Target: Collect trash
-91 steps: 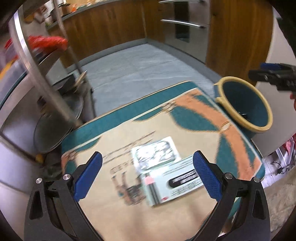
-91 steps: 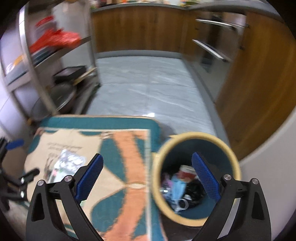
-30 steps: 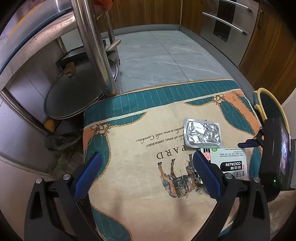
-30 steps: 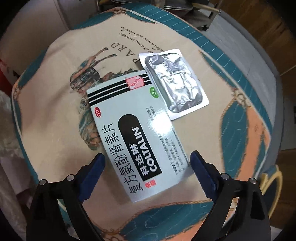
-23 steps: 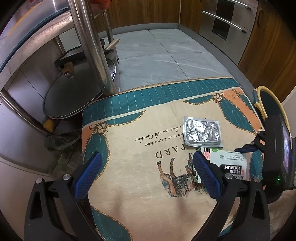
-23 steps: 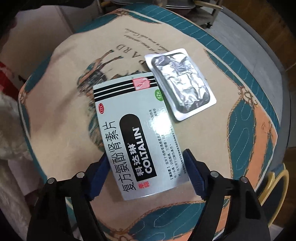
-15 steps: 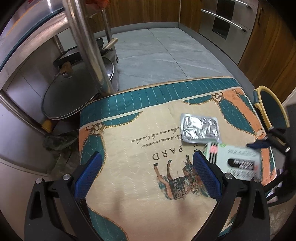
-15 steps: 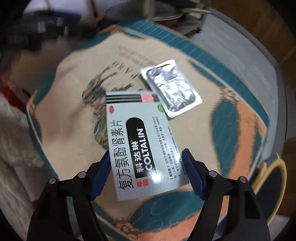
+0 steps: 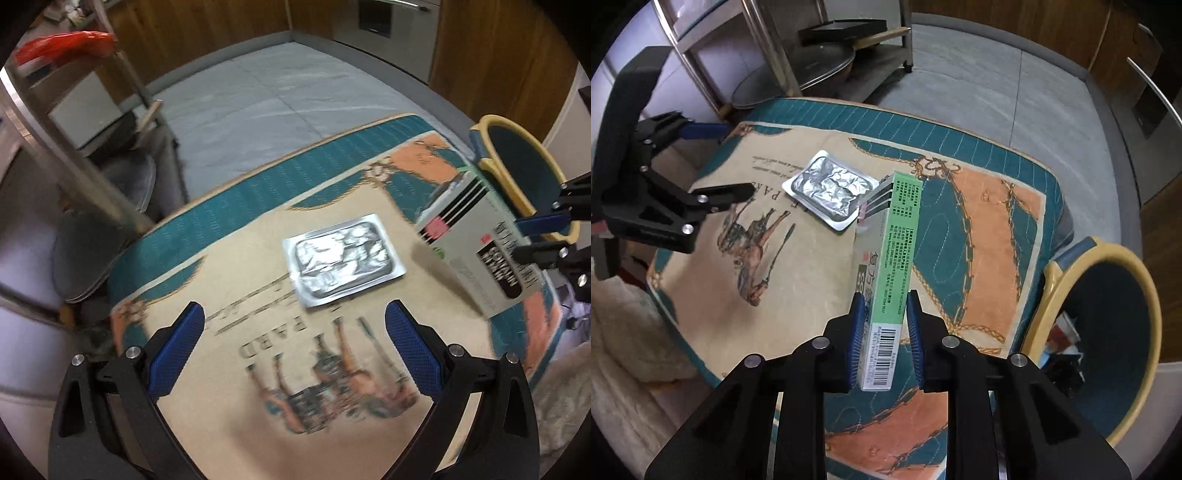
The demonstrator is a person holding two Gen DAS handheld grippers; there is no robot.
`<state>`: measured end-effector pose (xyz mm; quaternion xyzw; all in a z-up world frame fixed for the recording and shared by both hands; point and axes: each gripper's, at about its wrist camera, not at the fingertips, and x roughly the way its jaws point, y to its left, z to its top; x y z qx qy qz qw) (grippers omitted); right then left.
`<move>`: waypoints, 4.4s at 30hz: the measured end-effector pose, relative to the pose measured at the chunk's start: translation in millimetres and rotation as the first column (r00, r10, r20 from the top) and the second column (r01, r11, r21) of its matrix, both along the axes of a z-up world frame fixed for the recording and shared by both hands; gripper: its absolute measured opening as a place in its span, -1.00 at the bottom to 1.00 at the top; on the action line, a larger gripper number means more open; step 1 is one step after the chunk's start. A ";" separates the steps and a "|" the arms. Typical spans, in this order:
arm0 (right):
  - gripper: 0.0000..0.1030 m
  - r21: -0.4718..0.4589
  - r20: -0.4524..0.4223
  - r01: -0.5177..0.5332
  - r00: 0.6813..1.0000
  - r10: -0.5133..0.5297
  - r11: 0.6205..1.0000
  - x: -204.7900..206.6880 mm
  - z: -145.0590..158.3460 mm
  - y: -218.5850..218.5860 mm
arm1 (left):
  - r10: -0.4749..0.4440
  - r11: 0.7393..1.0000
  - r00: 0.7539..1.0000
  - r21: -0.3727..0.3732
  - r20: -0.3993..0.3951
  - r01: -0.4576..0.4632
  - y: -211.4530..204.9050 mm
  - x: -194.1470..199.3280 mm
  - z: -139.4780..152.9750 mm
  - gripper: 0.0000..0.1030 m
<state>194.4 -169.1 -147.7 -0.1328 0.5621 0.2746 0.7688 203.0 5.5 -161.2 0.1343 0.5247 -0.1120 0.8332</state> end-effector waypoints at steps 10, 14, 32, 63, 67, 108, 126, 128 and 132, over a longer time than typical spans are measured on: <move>-0.60 -0.020 -0.022 0.014 1.000 -0.014 1.000 10.0 -7.8 5.6 | -0.175 0.985 0.985 -0.009 -0.015 0.175 -24.7 34.8 -4.9 0.88; -0.62 -0.017 0.006 0.064 0.998 -0.064 0.998 18.1 4.5 -6.9 | -0.325 0.945 0.945 0.005 -0.027 0.326 -46.1 36.5 -19.1 0.88; -0.62 0.045 0.030 0.108 0.993 -0.110 0.993 28.0 23.2 -24.5 | -0.439 0.898 0.885 -0.029 -0.154 0.440 -47.6 55.7 -77.8 0.77; -0.62 0.020 0.144 0.308 0.941 -0.308 0.951 8.9 72.8 -106.9 | -0.143 0.982 0.988 -0.129 -0.049 0.136 -50.7 19.9 11.4 -0.82; -0.62 -0.010 0.158 0.387 0.911 -0.381 0.922 8.7 71.3 -135.7 | -0.183 0.965 0.983 -0.195 -0.016 0.176 -81.6 11.5 29.0 -0.82; -0.31 0.130 0.251 0.630 0.726 -0.640 0.766 -89.1 101.3 -213.6 | -0.224 0.920 0.956 -0.284 0.189 0.271 -180.4 -75.9 113.6 0.48; 0.91 0.332 0.510 0.675 0.459 -0.728 0.659 -173.4 146.7 -188.6 | 0.050 0.959 0.901 -0.273 0.431 0.077 -150.9 -130.8 144.9 0.89; 0.91 0.315 0.522 0.672 0.466 -0.714 0.670 -170.9 146.4 -182.6 | 0.045 0.967 0.896 -0.243 0.441 0.072 -152.7 -132.9 144.1 0.89; 0.91 0.289 0.543 0.664 0.480 -0.689 0.690 -171.2 145.4 -174.6 | 0.026 0.970 0.881 -0.226 0.472 0.093 -152.2 -140.7 146.2 0.89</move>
